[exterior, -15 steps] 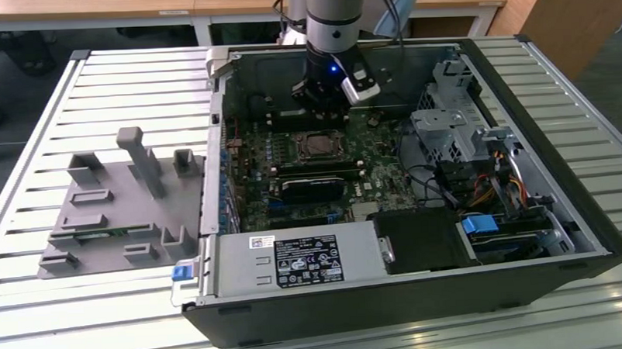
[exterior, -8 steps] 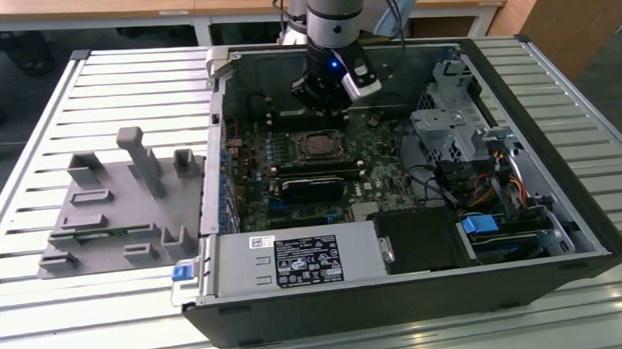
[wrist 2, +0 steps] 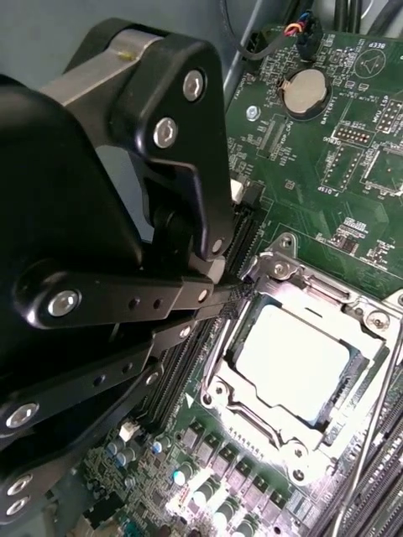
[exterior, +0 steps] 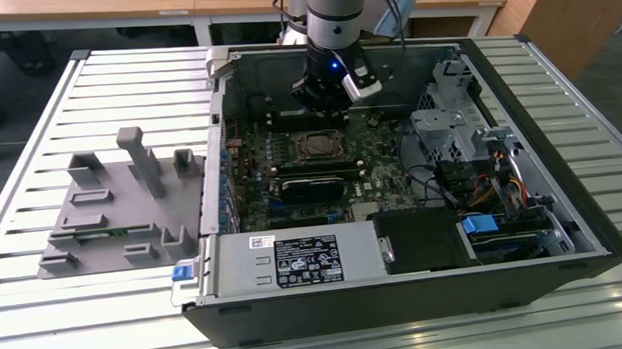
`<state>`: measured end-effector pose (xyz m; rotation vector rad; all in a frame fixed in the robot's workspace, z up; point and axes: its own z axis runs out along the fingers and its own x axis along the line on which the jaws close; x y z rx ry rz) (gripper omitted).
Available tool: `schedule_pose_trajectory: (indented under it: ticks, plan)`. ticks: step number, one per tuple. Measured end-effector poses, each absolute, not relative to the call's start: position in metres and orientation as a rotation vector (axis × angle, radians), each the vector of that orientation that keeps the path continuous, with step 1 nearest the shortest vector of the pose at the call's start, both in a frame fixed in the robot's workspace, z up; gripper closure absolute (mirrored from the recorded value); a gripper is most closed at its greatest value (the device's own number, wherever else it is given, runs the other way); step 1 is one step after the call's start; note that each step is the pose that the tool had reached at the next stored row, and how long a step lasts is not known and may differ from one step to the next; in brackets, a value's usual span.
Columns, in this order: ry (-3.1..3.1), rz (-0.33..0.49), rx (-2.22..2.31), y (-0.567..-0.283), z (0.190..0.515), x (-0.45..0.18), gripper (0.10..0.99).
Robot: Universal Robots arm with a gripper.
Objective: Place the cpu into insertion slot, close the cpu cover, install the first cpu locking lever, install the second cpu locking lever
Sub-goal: 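Install the first cpu locking lever, then install the second cpu locking lever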
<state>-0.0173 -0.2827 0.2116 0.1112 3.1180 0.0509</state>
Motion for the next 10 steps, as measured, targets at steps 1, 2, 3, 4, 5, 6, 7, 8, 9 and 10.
schedule_pose_trajectory:
  ticks: [1, 2, 3, 4, 5, 6, 7, 8, 9, 10]
  plan:
    - [3.118, 0.051, 0.111, -0.2829, 0.2115, -0.0173, 0.98]
    - [3.118, 0.051, 0.111, -0.2833, 0.2116, -0.0173, 0.98]
    - [3.118, 0.051, 0.111, -0.2837, 0.2115, -0.0173, 0.98]
    - [3.118, 0.051, 0.111, -0.2839, 0.2115, -0.0173, 0.98]
    - [3.118, 0.051, 0.111, -0.2841, 0.2115, -0.0173, 0.98]
    - [3.118, 0.051, 0.111, -0.2843, 0.2116, -0.0173, 0.98]
    - [3.118, 0.051, 0.111, -0.2846, 0.2116, -0.0173, 0.98]
    - [3.118, 0.051, 0.111, -0.2849, 0.2116, -0.0173, 0.98]
    - [3.118, 0.051, 0.111, -0.2851, 0.2116, -0.0173, 0.98]
    - [3.118, 0.051, 0.111, -0.2853, 0.2115, -0.0173, 0.98]
